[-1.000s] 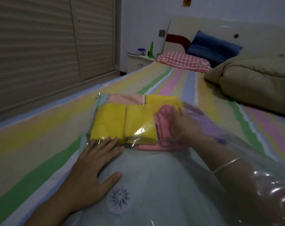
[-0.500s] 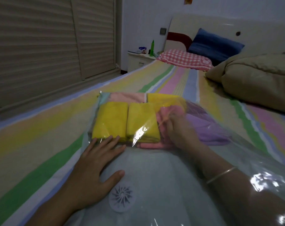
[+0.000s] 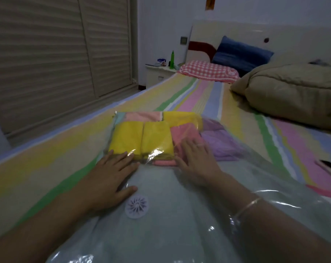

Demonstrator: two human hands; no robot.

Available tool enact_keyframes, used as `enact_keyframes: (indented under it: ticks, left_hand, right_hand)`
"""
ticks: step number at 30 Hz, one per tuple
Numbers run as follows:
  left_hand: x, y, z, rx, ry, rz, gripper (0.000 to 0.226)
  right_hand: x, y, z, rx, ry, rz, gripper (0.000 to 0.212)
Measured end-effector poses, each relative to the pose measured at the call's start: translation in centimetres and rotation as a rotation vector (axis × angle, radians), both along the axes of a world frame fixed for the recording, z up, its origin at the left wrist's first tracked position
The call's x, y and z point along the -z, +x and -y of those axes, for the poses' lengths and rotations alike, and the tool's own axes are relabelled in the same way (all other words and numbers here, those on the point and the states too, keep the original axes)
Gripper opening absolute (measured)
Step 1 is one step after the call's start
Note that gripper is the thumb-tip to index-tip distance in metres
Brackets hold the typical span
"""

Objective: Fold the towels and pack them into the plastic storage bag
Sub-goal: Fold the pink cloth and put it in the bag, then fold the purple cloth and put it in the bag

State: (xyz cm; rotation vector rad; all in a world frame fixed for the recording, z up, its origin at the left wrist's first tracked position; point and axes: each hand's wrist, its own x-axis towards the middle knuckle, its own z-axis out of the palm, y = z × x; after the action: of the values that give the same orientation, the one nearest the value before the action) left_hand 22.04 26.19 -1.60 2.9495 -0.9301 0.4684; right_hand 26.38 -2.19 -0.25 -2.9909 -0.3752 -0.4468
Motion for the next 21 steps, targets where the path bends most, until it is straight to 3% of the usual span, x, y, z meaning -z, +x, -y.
enact_keyframes:
  ticks: [2,4,8,10,12,14,15,17,21]
  left_hand:
    - [-3.0,-0.9,0.9,0.044,0.054,-0.002,0.055]
    - [-5.9,-2.8,3.5,0.093,0.018,-0.107,0.064]
    - [-8.9,-8.3,12.4,0.151,-0.252,-0.257,0.074]
    - [-9.8,-11.5,17.6,0.206,-0.359,-0.314,0.067]
    - [-10.2,-14.5,22.6,0.271,-0.433,-0.353,0.057]
    - [-10.2,-17.4,27.0,0.32,-0.483,-0.375,0.052]
    - [-10.0,-18.6,29.0,0.341,-0.493,-0.373,0.049]
    - [-9.2,-20.6,32.4,0.364,-0.482,-0.374,0.049]
    - [-6.1,-22.7,36.2,0.373,-0.24,-0.379,0.075]
  right_hand:
    - [0.7,-4.0,0.5,-0.004,0.019,0.003,0.074]
    - [0.9,-8.9,0.7,0.007,0.01,-0.035,0.069]
    - [0.4,-19.1,2.4,-0.077,0.04,-0.115,0.069]
    - [-1.3,-23.9,4.2,-0.122,0.056,-0.188,0.069]
    - [-3.9,-28.5,6.6,-0.168,0.14,-0.256,0.083]
    - [-5.0,-33.0,10.7,-0.228,0.19,-0.29,0.059]
    - [-5.4,-34.8,13.0,-0.285,0.275,-0.287,0.044]
    - [-6.4,-37.6,17.4,-0.278,0.425,-0.248,0.035]
    - [-5.1,-41.6,27.2,-0.135,0.346,-0.047,0.03]
